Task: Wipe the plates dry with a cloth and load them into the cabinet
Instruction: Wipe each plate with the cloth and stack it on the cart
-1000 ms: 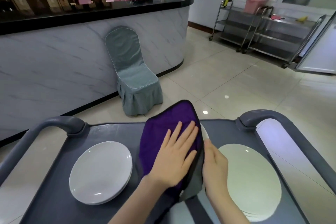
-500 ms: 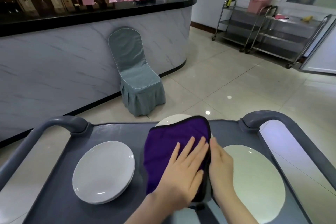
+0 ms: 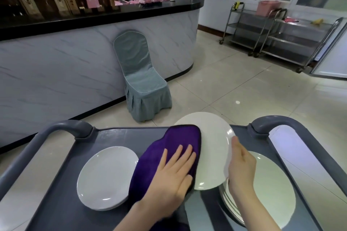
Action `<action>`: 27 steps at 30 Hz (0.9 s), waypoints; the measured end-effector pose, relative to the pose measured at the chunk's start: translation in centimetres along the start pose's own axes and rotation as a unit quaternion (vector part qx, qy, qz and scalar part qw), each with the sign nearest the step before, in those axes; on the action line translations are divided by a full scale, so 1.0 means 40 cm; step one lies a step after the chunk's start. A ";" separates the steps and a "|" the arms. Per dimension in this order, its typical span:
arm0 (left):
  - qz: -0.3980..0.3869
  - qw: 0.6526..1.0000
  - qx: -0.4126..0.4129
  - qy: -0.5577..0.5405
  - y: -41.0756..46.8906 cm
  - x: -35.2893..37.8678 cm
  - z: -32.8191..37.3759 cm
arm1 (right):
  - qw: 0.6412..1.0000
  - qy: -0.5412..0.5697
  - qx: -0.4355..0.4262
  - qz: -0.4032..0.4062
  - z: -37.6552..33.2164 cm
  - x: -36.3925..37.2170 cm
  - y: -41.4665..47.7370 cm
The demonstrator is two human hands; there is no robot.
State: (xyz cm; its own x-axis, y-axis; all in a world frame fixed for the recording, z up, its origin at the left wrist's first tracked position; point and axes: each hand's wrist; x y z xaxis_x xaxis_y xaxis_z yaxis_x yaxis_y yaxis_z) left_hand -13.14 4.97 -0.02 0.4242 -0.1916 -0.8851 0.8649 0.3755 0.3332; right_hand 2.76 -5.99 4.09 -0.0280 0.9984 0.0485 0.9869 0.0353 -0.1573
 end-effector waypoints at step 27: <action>0.113 0.939 -0.154 -0.287 0.152 -0.138 -0.029 | 0.867 -0.250 -0.304 -0.307 -0.097 -0.013 -0.001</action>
State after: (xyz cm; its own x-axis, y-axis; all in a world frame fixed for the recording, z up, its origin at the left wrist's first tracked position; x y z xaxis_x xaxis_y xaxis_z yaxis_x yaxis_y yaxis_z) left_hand -10.53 9.38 6.51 0.7383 -0.4998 -0.4529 0.6547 0.6925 0.3030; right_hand 3.33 -6.67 7.89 -0.4930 0.6991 -0.5179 0.6592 0.6886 0.3021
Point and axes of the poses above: each hand's wrist, its own y-axis towards the middle knuckle, its own x-axis out of the palm, z = x × y, and after that the axes turned 13 degrees about z, right-handed
